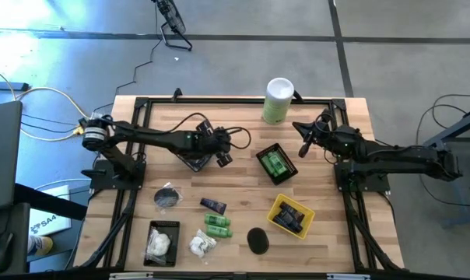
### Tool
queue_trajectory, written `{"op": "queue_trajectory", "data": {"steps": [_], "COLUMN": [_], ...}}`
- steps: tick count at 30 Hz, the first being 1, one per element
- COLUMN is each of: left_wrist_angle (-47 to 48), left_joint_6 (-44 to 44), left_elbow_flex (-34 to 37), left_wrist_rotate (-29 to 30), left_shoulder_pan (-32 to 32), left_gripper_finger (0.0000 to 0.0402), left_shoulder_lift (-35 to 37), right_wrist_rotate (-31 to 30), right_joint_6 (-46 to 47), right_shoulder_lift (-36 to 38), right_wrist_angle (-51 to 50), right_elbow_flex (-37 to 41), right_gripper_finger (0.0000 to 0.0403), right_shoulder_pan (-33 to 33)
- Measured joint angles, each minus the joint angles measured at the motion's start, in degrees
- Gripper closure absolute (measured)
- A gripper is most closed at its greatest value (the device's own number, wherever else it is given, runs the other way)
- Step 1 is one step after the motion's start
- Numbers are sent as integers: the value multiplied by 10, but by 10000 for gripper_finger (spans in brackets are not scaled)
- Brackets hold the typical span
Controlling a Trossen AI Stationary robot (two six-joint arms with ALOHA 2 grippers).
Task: Pick & Place Travel size toiletries
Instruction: Put the cotton pack into the bottom left black bin
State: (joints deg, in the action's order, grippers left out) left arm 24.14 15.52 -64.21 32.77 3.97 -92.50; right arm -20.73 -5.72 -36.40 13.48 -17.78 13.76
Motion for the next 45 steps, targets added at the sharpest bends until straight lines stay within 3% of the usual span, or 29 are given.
{"op": "queue_trajectory", "data": {"steps": [7, 13, 18, 22, 32, 35, 39, 45], "left_wrist_angle": [77, 73, 77, 78, 78, 77, 71, 66], "left_joint_6": [8, -30, -33, -30, -27, -62, -104, -92], "left_elbow_flex": [-64, -65, -65, -65, -65, -65, -64, -60], "left_wrist_rotate": [-8, -66, -69, -69, -69, -69, -69, -68], "left_shoulder_pan": [1, 1, 1, 2, 2, 2, 2, 6], "left_gripper_finger": [402, 402, 392, 347, 172, 132, 104, 98], "left_shoulder_lift": [-40, -41, -41, -41, -41, -41, -41, -42], "right_wrist_rotate": [0, -2, -2, -2, -1, -2, -2, -2], "right_joint_6": [11, 11, 10, 10, 10, 10, 0, -2], "right_shoulder_lift": [0, 0, 0, 0, 0, 0, 0, 0], "right_wrist_angle": [-5, -5, -5, -5, -13, -13, -13, -18], "right_elbow_flex": [0, 0, 0, 0, 0, 0, 0, 0], "right_gripper_finger": [398, 398, 398, 398, 398, 398, 398, 398], "right_shoulder_pan": [0, 0, 0, 0, 0, 0, 0, 0]}}
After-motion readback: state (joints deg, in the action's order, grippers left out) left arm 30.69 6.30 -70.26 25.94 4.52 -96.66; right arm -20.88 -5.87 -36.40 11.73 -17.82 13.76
